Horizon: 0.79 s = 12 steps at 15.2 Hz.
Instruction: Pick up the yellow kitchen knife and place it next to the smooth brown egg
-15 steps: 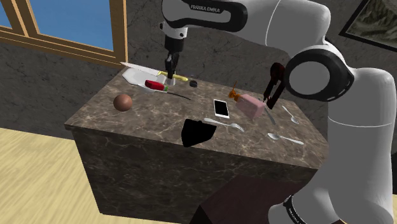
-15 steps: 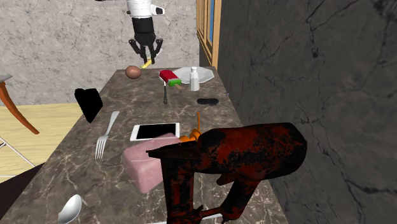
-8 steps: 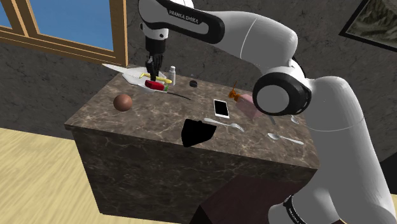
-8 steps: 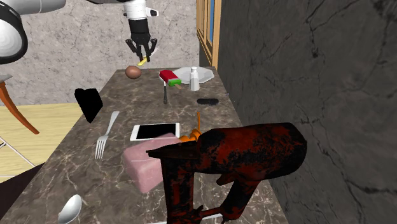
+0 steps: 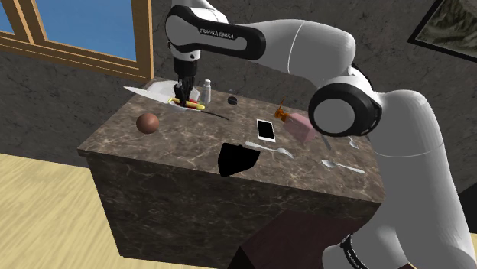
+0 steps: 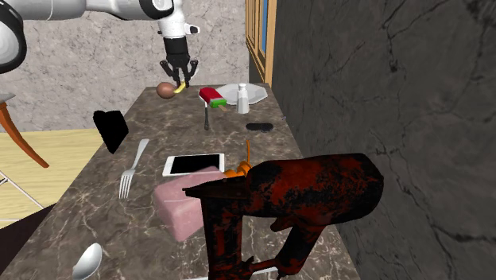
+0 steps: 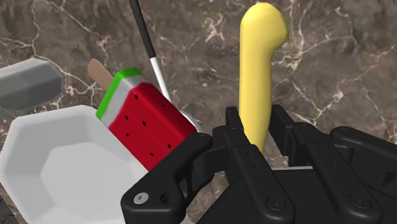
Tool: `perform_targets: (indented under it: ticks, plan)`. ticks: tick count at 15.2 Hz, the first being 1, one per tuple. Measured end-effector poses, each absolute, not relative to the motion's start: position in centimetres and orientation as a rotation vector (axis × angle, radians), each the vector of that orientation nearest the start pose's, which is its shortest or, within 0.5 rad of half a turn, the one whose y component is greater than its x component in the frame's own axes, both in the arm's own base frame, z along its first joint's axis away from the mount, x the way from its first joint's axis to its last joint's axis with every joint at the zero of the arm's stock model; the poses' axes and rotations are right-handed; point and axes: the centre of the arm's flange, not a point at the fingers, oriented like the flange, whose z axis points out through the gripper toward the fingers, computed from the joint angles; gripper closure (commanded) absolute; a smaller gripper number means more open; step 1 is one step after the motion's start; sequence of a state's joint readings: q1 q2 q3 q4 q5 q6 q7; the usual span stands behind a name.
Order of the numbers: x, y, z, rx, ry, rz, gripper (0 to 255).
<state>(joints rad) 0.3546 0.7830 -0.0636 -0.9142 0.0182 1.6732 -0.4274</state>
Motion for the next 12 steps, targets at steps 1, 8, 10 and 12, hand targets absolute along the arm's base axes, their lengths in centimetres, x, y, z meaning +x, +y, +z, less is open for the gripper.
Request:
perform_targets:
  ticks: [1, 8, 10, 12]
  plan:
    - [72.0, 23.6, 41.8, -2.955, -1.137, 0.039, 255]
    - [71.9, 23.7, 38.1, -2.955, -1.137, 0.039, 255]
    - [72.0, 23.7, 37.0, -2.955, -1.137, 0.039, 255]
    - [71.8, 23.7, 36.0, -2.955, -1.137, 0.039, 255]
